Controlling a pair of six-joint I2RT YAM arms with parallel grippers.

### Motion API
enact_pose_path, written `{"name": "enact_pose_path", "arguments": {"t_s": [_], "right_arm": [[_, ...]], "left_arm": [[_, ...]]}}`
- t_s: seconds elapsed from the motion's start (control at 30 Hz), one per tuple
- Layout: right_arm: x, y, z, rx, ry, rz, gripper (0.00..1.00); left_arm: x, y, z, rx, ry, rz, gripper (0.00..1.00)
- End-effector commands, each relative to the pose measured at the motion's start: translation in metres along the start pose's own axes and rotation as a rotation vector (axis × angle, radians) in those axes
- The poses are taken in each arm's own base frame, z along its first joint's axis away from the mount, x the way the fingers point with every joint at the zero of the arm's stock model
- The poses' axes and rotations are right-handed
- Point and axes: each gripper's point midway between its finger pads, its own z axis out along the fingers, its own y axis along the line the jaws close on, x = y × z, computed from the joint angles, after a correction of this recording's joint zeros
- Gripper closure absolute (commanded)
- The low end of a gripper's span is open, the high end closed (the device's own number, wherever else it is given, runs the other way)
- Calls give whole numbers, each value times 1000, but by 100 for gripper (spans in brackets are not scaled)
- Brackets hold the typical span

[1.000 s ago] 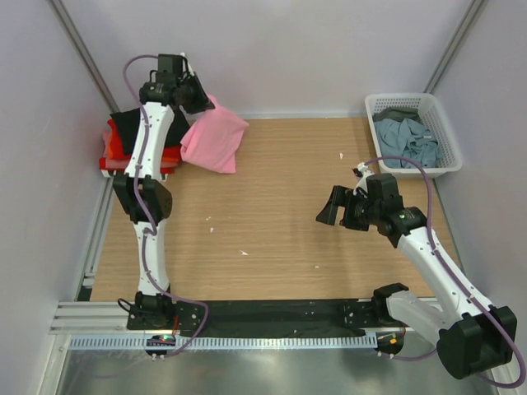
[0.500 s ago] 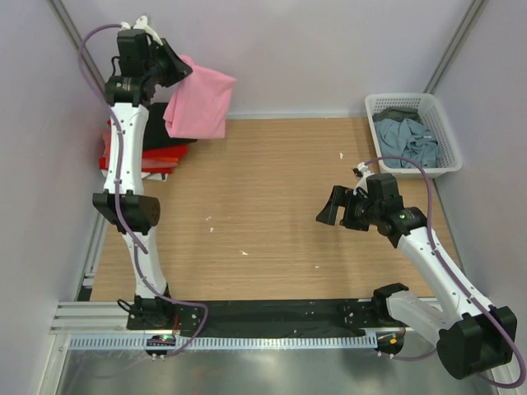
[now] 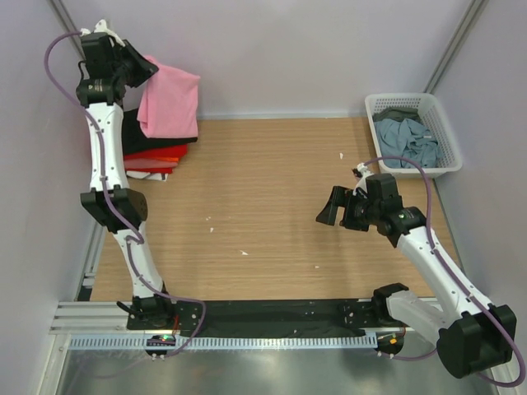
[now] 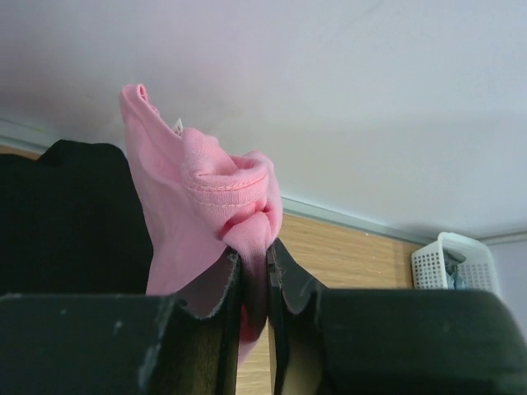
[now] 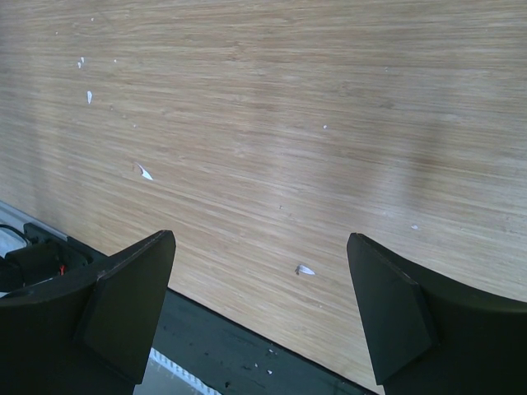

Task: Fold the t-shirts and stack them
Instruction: Neatly place the folded tshirt to the corner

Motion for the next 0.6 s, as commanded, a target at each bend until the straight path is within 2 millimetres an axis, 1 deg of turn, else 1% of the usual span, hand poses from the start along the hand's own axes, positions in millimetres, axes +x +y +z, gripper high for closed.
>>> {"name": "enact_pose_path", "arguments": {"t_s": [0.0,0.03,0.07,0.13,0.3,0.33,0.43,0.47,0.57], "right_arm": [[-7,3,2,-15,-24,-26,8],[-7,2,3,-13,-23,-25,8],[-7,2,3,-11,-21,-23,8],[-6,1,5,-8,-16,-22,8],[-5,0,6,-4,-12,-20,8],[-5,-1,7,-3,-9,-18,8],[-4,-2,8,0,-4,-16,8],[-3,-2,8,1,1,-16,8],[-2,-3,9,6,5,-14,8]], "left_arm": [[-27,11,2,33,-72,-17,85],[-24,18,5,18,-60,-29,85],[-25,29,5,1,-60,-39,85],[-23,42,9,-21,-51,-47,86],[-32,77,7,-69,-60,-65,85],[-35,88,7,-83,-65,-73,84],[-37,104,8,-97,-66,-79,85],[-37,114,9,-111,-64,-83,84],[-36,132,11,-140,-61,-70,83]]}}
